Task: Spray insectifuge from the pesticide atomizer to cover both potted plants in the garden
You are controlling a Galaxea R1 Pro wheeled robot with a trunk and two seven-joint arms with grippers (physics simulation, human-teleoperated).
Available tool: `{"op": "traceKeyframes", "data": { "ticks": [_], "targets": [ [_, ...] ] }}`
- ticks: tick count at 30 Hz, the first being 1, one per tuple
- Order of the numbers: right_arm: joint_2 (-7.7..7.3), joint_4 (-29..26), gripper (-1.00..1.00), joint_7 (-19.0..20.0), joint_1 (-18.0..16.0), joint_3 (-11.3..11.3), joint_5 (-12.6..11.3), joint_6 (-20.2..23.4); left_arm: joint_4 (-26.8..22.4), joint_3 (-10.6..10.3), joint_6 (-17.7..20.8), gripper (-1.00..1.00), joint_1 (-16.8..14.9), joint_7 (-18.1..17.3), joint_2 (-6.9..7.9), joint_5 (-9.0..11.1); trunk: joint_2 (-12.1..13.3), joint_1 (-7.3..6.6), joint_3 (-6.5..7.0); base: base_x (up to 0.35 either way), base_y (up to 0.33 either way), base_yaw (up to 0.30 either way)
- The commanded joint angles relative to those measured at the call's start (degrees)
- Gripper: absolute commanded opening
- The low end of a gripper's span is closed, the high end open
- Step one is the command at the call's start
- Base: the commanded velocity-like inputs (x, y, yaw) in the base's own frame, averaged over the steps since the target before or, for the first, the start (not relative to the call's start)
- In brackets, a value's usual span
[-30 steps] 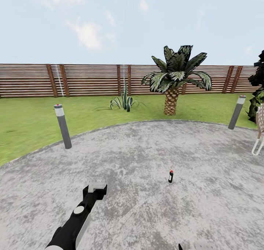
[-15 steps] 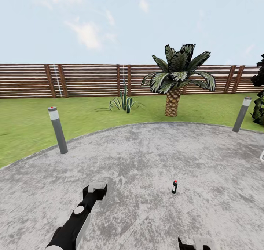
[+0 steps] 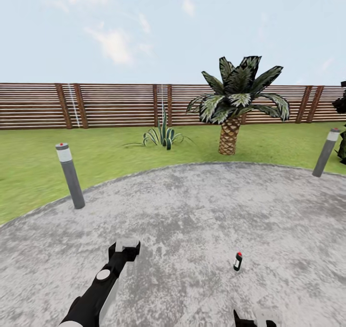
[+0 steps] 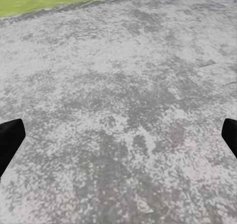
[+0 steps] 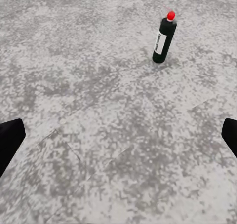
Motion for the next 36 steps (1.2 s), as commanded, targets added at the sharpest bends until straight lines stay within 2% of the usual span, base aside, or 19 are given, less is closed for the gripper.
{"op": "traceKeyframes", "data": {
  "ticks": [1,36],
  "targets": [
    [-0.01,0.0,1.00,0.0,0.0,0.0,0.0,-0.2,0.0,0.1,-0.2,1.00,0.0,0.0,-0.04,-0.3,0.0,0.02,-0.06,0.336,0.099,0.000],
    [0.16,0.1,1.00,-0.1,0.0,-0.1,-0.2,-0.1,0.0,0.1,-0.2,1.00,0.0,0.0,-0.04,-0.3,0.0,0.02,-0.06,0.336,0.118,0.000]
  ]
}}
